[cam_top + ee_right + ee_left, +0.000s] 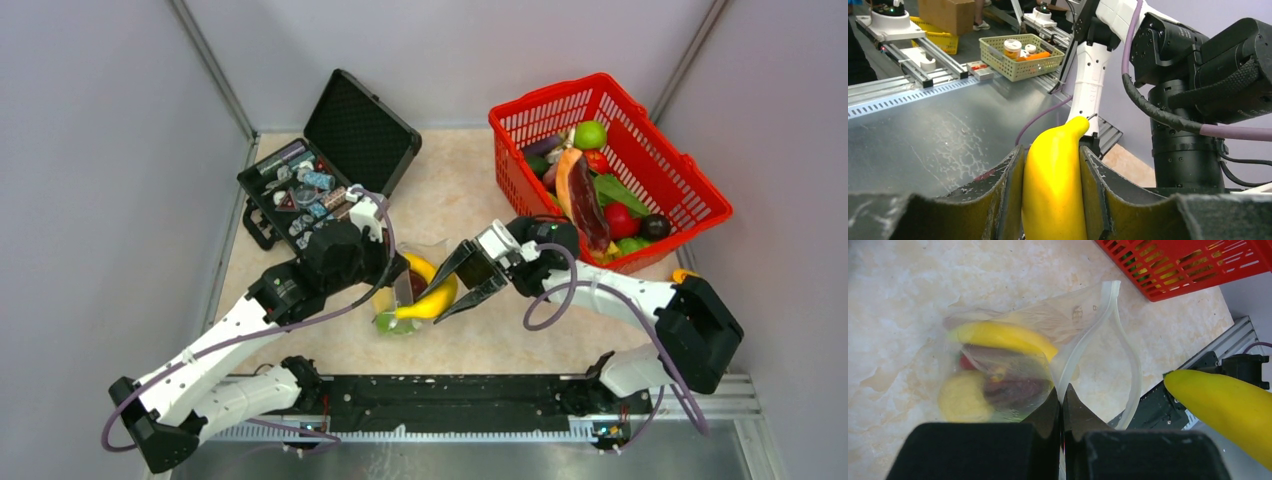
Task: Place the food in the zip-top bag and seal the zipper
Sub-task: Place the fake fruit in the zipper food storage bag.
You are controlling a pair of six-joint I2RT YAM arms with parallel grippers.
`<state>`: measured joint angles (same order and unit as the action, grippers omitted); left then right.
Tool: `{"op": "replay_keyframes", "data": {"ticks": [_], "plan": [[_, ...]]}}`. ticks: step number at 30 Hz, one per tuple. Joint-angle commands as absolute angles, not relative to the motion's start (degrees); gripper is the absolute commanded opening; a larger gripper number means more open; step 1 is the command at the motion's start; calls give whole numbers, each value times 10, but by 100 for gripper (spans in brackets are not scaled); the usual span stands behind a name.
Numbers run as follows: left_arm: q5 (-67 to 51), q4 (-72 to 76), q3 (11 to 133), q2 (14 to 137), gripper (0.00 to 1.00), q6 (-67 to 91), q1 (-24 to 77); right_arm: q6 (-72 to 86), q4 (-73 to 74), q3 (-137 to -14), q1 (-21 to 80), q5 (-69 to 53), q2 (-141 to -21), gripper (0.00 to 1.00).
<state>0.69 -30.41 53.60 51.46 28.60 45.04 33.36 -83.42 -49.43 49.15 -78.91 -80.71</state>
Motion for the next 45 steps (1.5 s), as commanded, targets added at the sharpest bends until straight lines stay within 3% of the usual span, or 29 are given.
{"op": "replay_keyframes", "data": {"ticks": [1, 4, 9, 15, 23, 27, 37, 45], "plan": [[-29, -263, 566, 503, 0, 280, 450, 195, -686, -517, 499, -793, -799, 0], [-53, -270, 574, 495, 0, 274, 450, 141, -601, -537, 498, -784, -814, 0], [-54, -283, 578, 463, 0, 267, 450, -164, -246, -586, 496, -748, -815, 0], [-58, -301, 578, 433, 0, 247, 450, -388, 104, -659, 487, -651, -814, 0], [-25, -383, 619, 456, 0, 220, 451, -497, 249, -679, 483, -584, -793, 0], [-20, -410, 632, 478, 0, 206, 450, -543, 290, -696, 482, -626, -785, 0], [-11, -414, 621, 486, 0, 203, 450, -391, 65, -599, 479, -628, -709, 0], [-11, -418, 621, 483, 0, 197, 450, -377, 56, -574, 479, -584, -696, 0]]}}
